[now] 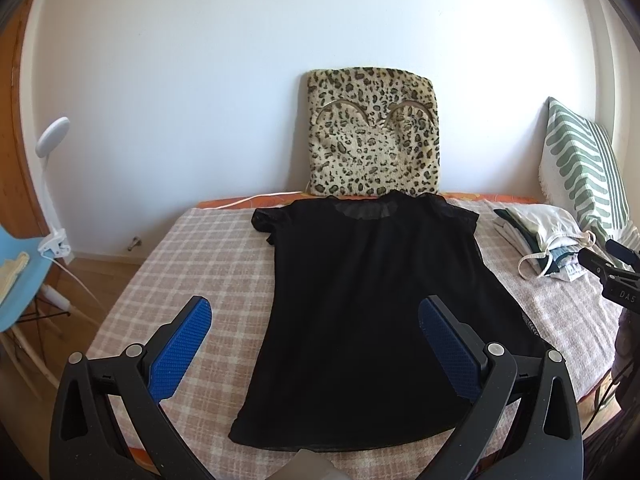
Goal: Fold small clothes
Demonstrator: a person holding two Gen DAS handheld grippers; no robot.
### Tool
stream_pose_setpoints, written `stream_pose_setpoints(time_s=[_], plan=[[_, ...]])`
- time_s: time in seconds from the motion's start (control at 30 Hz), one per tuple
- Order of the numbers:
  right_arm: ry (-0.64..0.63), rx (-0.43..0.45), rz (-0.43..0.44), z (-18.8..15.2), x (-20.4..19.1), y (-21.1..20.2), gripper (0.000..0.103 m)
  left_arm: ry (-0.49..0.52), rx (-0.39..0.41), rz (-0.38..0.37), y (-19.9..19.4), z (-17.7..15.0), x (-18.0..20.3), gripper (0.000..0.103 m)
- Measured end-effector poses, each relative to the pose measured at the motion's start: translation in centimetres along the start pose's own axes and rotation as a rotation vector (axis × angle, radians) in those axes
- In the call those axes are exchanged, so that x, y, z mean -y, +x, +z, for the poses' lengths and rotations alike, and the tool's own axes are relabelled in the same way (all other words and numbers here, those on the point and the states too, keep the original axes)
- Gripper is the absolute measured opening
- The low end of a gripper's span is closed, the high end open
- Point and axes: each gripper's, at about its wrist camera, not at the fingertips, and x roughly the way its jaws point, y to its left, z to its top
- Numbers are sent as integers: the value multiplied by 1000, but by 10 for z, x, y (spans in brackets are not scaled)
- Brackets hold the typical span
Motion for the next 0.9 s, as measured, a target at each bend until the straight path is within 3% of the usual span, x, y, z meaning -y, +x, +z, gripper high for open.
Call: stream_pose_setpoints(time_s=[0.9], plan=[[-6, -2, 5, 2, -5, 1, 100, -3, 11, 2, -3, 2, 2, 103]])
